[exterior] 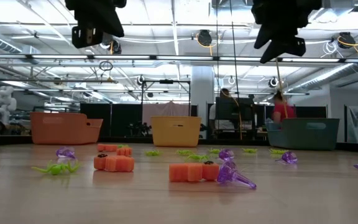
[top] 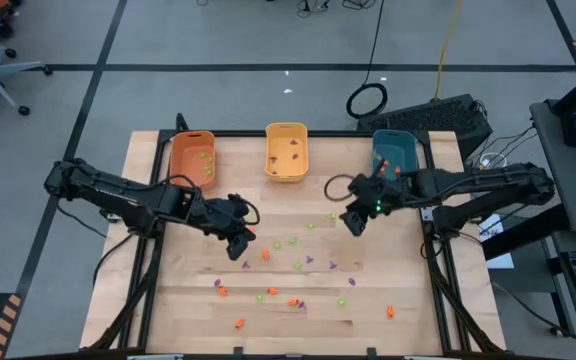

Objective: Sort Halloween decoration
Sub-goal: Put the purple witch hat toy into the yellow bin

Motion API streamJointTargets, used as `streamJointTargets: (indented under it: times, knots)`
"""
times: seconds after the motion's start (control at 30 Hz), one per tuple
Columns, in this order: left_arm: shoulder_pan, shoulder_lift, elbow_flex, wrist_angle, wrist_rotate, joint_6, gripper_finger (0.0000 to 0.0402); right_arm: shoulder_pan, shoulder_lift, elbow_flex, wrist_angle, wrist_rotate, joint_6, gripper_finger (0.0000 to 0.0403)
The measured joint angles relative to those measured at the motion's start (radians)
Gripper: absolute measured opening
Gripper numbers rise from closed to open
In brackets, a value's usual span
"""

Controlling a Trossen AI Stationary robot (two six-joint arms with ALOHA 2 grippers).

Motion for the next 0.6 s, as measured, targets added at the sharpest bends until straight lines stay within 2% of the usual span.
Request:
streamJointTargets:
  times: [0.17,0.37,0.6]
  knots:
    - [-0.013,0.0,0.0,0.0,-0.021,-0.001,0.0013,0.083,0.045,0.0,-0.099,-0.005,0.136,0.0181]
    - [-0.014,0.0,0.0,0.0,-0.03,0.0,0.0013,0.185,0.111,0.0,-0.227,-0.085,0.319,0.0181]
    - [-0.014,0.0,0.0,0.0,-0.086,0.001,0.0013,0.274,0.219,0.0,-0.257,-0.168,0.475,0.018]
